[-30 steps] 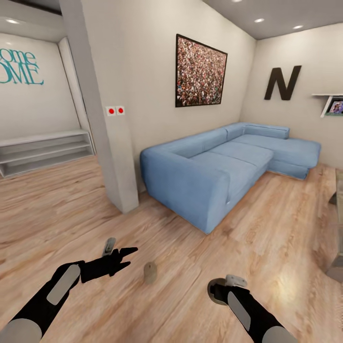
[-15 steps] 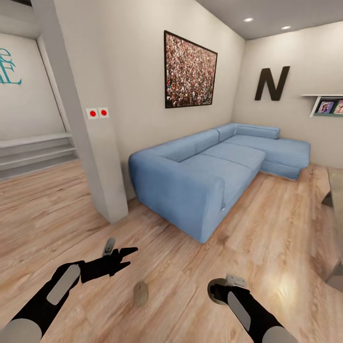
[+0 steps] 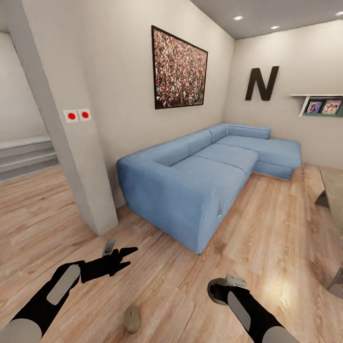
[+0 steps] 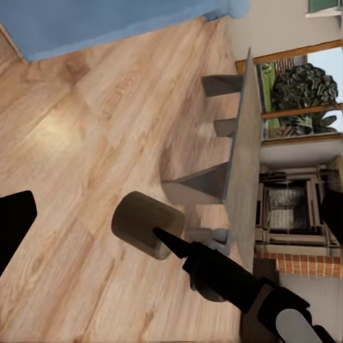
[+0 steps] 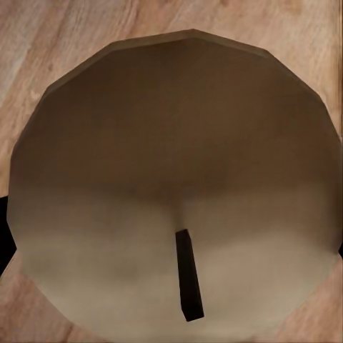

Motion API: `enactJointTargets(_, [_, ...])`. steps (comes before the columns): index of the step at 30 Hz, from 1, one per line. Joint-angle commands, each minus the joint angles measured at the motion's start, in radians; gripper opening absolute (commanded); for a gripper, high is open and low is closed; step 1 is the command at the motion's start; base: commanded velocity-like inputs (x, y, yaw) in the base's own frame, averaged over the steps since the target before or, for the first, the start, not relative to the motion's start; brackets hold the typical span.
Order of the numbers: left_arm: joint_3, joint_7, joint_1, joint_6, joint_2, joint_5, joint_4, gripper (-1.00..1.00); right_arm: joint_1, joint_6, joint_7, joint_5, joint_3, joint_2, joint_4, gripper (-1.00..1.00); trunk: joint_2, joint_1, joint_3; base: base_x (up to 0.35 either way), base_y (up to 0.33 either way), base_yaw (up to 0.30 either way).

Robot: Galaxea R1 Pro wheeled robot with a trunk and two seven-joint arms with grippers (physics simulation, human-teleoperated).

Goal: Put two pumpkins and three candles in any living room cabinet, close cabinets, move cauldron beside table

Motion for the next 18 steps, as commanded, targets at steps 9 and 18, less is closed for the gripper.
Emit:
enactJointTargets(9, [-0.002,-0.003,-0.001,0.002,0.001,0.003,0.0,1.0,-0.001,0.003,-0.009,-0.009,0.008,-0.001,-0.002,-1.0,0.0,0.0,-0.001,0.014,0.065,-0.279])
enactJointTargets(18, [-0.002,-0.003,-0.001,0.002,0.002,0.007,0.0,1.0,-0.001,0.003,-0.01,-0.009,0.008,-0.001,-0.002,-1.0,0.0,0.0,-0.001,-0.008,0.048,-0.076])
